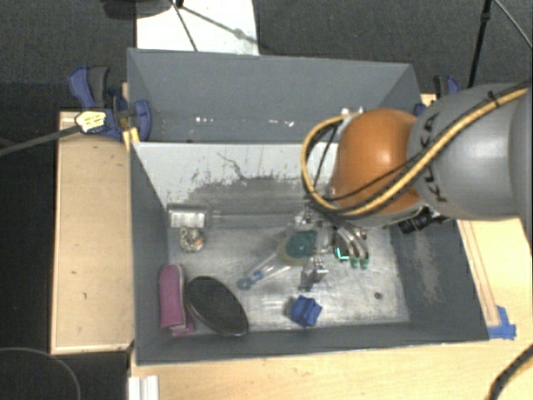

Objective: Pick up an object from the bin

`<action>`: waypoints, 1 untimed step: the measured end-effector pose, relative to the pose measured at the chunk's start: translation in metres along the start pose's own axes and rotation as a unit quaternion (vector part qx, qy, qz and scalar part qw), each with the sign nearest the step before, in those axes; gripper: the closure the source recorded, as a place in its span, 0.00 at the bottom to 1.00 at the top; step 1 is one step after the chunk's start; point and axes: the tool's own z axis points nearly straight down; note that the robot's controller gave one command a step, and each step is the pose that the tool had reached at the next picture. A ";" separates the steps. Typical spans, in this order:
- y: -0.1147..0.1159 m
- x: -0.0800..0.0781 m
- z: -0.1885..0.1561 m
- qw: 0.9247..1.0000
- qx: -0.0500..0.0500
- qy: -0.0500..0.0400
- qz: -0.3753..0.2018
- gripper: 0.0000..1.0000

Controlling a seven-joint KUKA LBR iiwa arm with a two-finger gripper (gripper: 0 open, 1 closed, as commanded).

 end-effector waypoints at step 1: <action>0.007 -0.027 0.055 0.995 0.000 -0.002 -0.101 0.00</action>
Offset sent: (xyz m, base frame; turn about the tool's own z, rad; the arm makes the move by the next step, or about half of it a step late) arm 0.0268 0.0069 -0.0545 -0.2028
